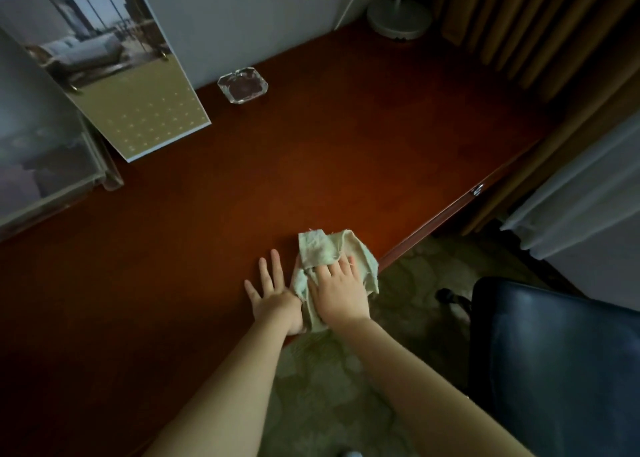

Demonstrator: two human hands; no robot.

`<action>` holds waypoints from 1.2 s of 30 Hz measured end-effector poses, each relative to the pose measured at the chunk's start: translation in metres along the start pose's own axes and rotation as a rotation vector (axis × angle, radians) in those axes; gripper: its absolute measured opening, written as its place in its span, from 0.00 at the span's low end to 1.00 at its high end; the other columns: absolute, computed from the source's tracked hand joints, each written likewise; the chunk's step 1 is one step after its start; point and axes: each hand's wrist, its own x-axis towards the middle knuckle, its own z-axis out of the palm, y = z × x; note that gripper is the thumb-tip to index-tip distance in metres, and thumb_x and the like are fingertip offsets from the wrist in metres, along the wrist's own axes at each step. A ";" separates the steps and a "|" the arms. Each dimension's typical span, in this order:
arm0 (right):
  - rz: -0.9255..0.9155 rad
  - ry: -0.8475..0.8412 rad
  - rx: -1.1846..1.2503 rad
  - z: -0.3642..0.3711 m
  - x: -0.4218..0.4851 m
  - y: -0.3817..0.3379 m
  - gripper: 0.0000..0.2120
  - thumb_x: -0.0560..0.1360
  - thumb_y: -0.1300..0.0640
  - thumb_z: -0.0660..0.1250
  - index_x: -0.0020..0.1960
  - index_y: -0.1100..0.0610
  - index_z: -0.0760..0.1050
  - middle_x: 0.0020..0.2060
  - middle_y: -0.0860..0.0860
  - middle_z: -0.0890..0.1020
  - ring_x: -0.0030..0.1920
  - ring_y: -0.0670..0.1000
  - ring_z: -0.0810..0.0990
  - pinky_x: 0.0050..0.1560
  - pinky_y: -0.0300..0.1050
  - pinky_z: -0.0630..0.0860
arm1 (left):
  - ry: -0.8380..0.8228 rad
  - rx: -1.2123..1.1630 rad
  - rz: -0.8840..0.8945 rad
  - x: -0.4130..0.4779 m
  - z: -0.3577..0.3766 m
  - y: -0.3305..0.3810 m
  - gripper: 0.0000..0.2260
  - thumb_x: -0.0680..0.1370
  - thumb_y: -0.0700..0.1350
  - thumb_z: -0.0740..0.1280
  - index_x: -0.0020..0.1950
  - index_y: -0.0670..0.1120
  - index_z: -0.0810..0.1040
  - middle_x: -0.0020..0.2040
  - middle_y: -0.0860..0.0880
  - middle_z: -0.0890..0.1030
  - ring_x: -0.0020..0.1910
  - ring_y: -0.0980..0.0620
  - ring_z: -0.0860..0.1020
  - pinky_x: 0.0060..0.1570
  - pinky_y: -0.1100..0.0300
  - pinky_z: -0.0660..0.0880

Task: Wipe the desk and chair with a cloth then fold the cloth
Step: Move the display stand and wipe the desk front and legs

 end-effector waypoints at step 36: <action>0.021 -0.047 -0.241 -0.160 0.151 0.325 0.21 0.82 0.46 0.51 0.73 0.50 0.59 0.73 0.54 0.62 0.75 0.57 0.53 0.72 0.51 0.53 | 0.075 -0.178 0.082 0.081 -0.190 0.224 0.55 0.69 0.55 0.74 0.76 0.51 0.33 0.76 0.43 0.34 0.74 0.34 0.40 0.65 0.43 0.67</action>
